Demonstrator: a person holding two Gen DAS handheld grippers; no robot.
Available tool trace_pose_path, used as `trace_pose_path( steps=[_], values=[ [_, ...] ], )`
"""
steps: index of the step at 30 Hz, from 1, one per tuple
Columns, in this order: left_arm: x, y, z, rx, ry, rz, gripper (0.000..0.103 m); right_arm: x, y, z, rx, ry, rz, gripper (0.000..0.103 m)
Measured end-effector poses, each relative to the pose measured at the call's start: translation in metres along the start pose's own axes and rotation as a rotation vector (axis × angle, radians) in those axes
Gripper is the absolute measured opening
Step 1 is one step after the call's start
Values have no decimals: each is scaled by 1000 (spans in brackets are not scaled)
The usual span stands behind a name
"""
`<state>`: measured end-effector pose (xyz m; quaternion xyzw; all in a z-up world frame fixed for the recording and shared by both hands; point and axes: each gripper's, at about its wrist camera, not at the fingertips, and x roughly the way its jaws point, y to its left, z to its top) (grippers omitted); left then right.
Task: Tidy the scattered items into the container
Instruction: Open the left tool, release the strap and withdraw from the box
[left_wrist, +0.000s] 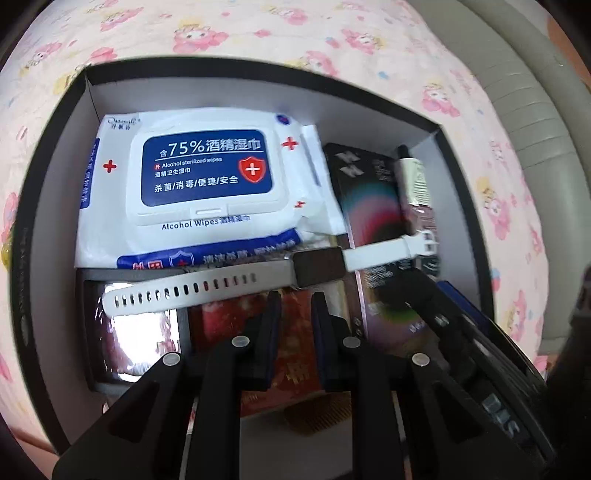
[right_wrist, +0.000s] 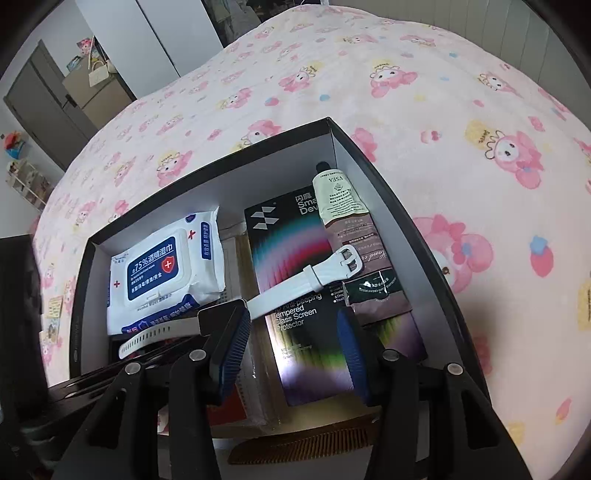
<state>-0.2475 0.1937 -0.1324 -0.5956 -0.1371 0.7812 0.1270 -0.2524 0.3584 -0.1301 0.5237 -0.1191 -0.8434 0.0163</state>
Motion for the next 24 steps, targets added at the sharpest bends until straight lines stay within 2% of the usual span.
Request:
trace_pose_path(
  steps=[7, 12, 24],
  values=[
    [-40, 3, -24, 30, -68, -23, 13, -15, 16, -8, -50, -50, -14, 46],
    [-49, -4, -29, 66, -107, 28, 13, -35, 36, -20, -127, -121, -62, 46],
    [-82, 6, -79, 105, -153, 99, 13, -64, 56, -64, -188, -163, 9, 46]
  ],
)
